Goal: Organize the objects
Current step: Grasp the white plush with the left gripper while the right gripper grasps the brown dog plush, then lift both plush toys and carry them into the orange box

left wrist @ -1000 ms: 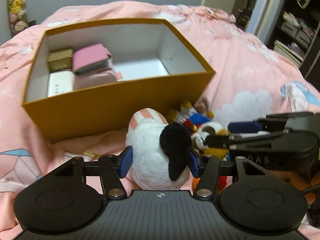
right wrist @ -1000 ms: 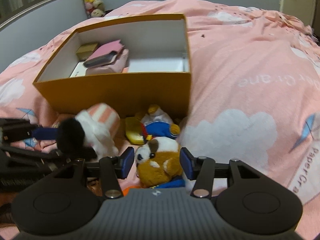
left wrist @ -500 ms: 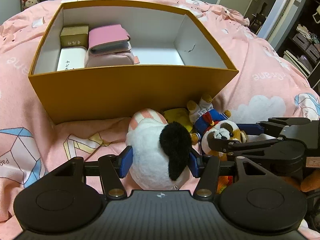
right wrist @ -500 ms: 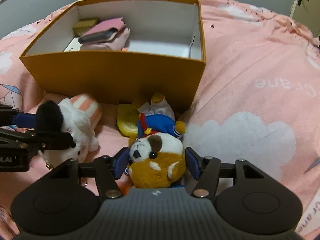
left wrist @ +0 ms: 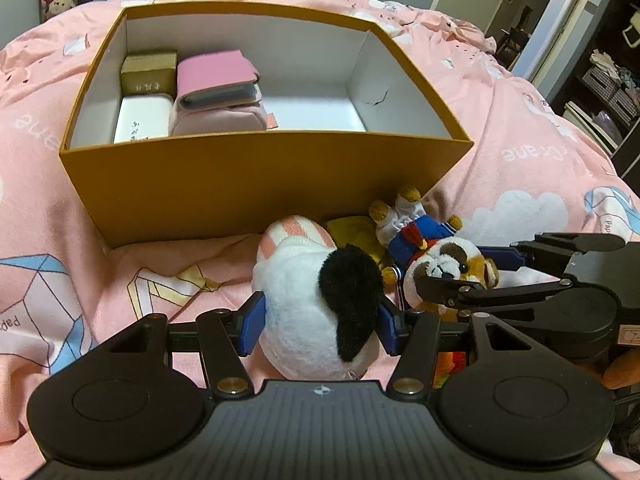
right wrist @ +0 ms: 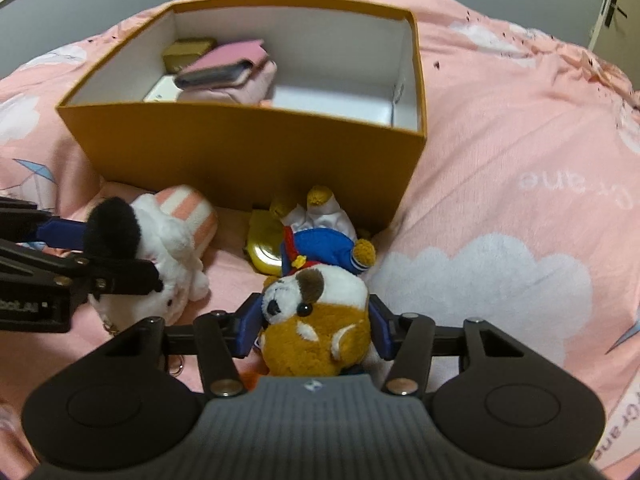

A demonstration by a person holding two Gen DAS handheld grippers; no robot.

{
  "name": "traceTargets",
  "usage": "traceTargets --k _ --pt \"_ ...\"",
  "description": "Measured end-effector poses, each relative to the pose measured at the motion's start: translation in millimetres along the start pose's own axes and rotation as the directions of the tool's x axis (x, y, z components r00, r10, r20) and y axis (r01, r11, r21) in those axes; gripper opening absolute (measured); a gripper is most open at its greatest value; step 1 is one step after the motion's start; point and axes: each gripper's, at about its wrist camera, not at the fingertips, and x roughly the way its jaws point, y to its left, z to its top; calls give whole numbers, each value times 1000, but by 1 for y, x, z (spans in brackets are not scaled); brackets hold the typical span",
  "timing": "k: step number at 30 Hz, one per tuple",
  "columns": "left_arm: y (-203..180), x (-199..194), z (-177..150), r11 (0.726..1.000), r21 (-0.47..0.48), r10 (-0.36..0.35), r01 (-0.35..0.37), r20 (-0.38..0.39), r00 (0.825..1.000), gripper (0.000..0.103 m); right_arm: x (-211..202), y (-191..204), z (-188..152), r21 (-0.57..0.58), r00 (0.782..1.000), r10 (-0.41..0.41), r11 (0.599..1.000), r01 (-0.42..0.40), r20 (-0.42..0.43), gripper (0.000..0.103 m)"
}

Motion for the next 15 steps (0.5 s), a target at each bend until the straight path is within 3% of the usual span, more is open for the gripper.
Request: traceTargets --k 15 --pt "-16 -43 13 995 38 -98 95 84 992 64 -63 -3 18 28 988 83 996 -87 127 56"
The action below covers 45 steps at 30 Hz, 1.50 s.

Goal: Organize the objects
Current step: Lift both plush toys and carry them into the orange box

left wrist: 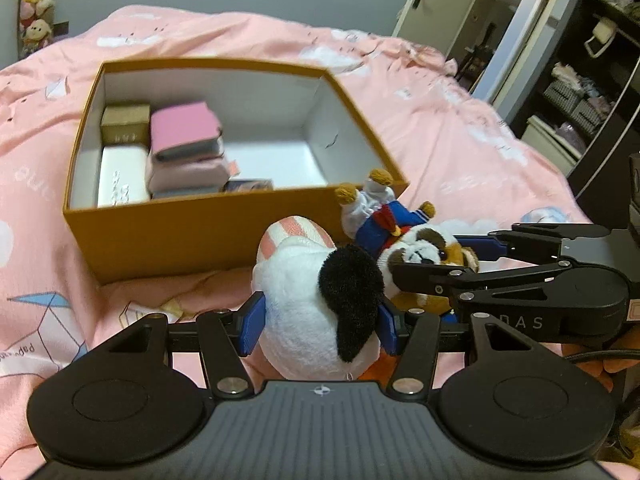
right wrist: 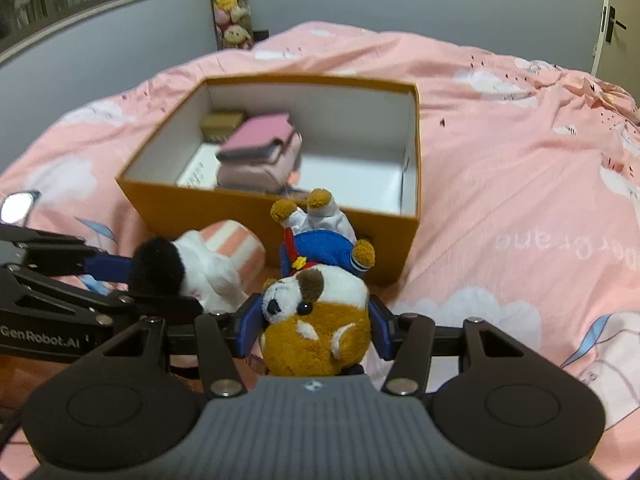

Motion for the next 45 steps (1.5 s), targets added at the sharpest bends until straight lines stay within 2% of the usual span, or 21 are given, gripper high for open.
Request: traceTargets --k 7,11,20,25,33,45 --pt "-8 -21 15 999 -11 -39 40 81 996 64 -29 -1 21 9 996 30 999 -30 82 56" --pt "-9 -30 30 998 -23 -49 52 140 989 64 -42 -1 35 -9 990 22 1000 -21 142 56" --pt "-7 -29 66 999 -6 -31 33 225 974 64 -42 -11 72 -13 976 14 1000 -12 217 56" --pt "2 -14 85 999 -2 -42 43 226 973 64 -24 -24 91 18 979 21 1000 -25 205 56" --pt "36 31 113 996 -31 -83 89 154 985 63 28 -40 111 48 993 30 998 -35 117 56" --pt "48 73 123 998 -48 -36 43 137 990 63 79 -53 129 78 999 3 997 -7 49 56"
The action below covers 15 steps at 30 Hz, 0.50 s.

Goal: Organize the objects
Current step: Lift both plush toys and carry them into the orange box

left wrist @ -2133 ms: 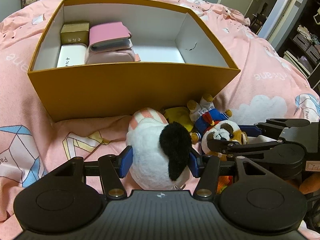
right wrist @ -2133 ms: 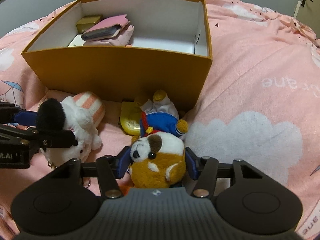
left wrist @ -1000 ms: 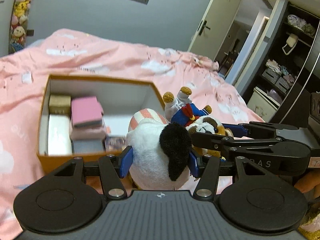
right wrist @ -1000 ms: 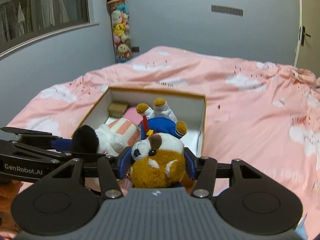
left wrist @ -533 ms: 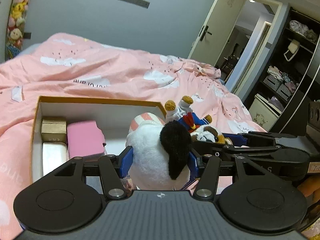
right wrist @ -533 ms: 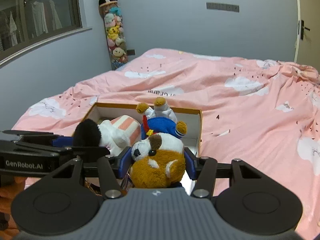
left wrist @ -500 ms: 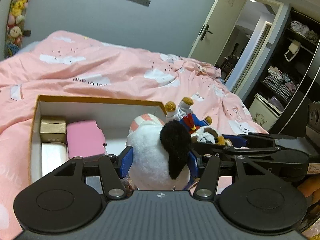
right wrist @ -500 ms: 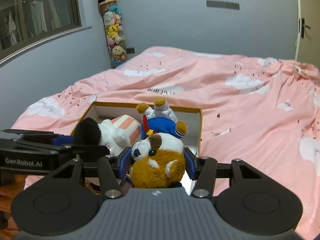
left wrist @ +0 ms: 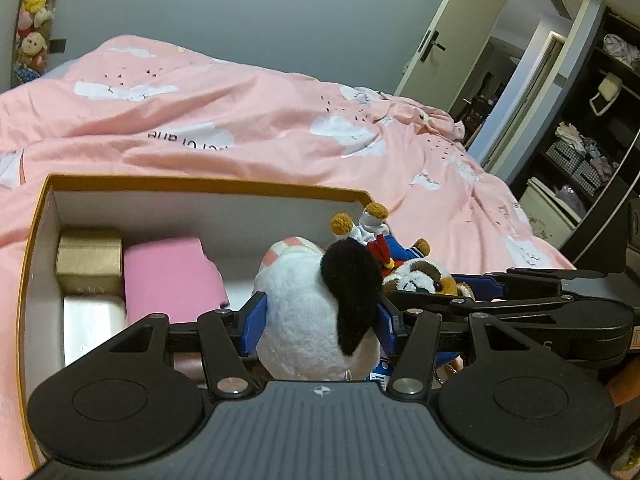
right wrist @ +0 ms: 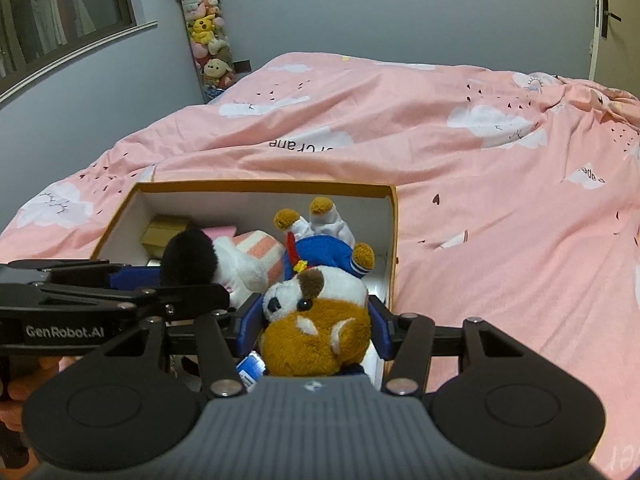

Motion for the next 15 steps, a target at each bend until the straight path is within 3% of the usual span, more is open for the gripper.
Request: traceTargets --k 7,15 --pt "7 15 6 999 17 45 -46 47 998 63 28 -4 12 -6 999 -29 1000 29 -13 56" --pt "16 31 0 996 45 80 -81 27 996 63 60 -4 12 -74 998 -54 996 50 -45 57"
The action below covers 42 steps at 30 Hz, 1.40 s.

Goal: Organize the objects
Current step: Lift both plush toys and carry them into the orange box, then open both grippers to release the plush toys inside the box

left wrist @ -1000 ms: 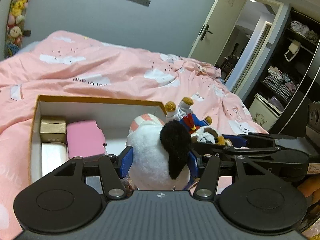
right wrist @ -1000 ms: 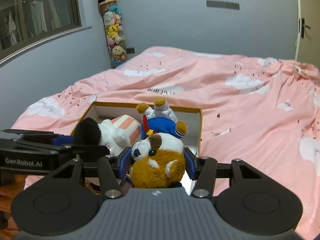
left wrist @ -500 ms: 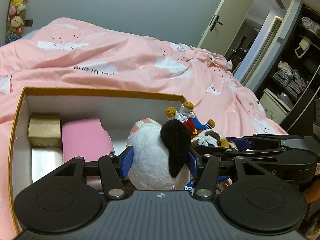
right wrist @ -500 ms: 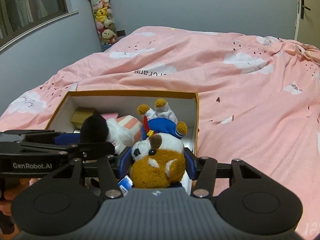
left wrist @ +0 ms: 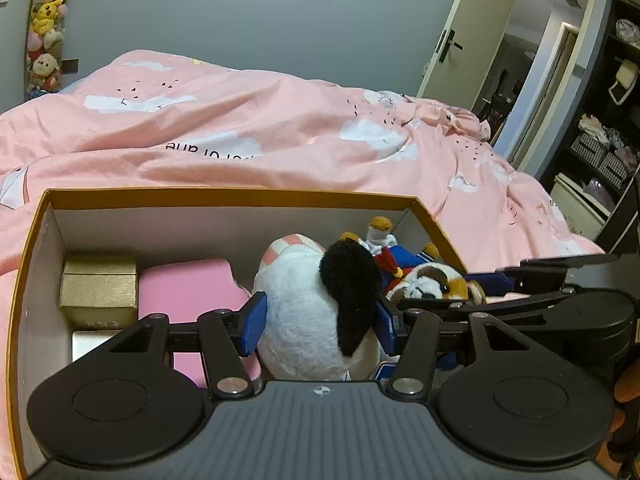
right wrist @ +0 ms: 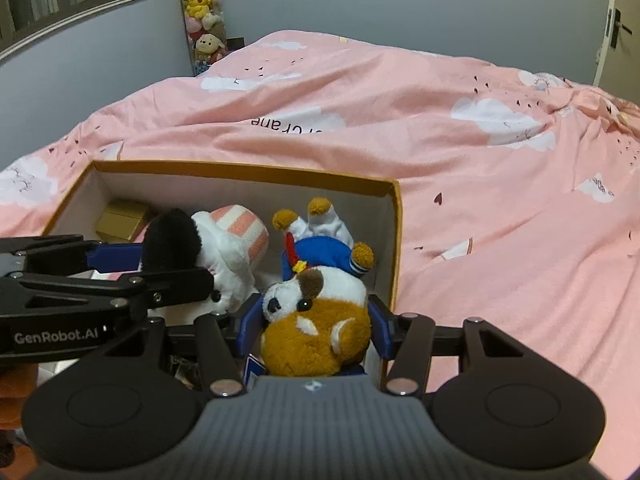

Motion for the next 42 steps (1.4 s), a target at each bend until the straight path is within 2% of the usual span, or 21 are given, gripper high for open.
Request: traceTargets --k 7,13,20,30,32,36,38,42 --pt "12 11 3 1000 -21 -14 14 -20 1000 64 13 2 10 -63 1000 -17 998 17 -2 57" --pt "20 14 4 997 -64 -41 39 -24 999 71 27 6 15 -127 1000 -2 992 -2 -29 58" --pt "17 13 4 999 -27 -25 24 -34 999 82 36 14 13 -235 999 -40 971 36 -12 60" --pt "9 -1 1 997 68 -27 33 -77 997 83 14 9 16 -260 1000 -24 965 25 6 60" --pt "8 -5 0 996 84 -34 41 -90 995 79 3 9 15 -279 1000 -2 960 3 4 60" --pt "4 -7 1 992 117 -40 52 -102 994 72 -13 18 6 -393 999 26 918 -41 -44 55" --pt "-2 -4 0 987 150 -34 51 -114 993 71 -16 24 0 -466 995 32 882 -71 -93 51" --pt "-10 6 -2 983 176 -27 51 -138 990 70 -14 37 -12 -587 981 -2 801 -115 -196 48"
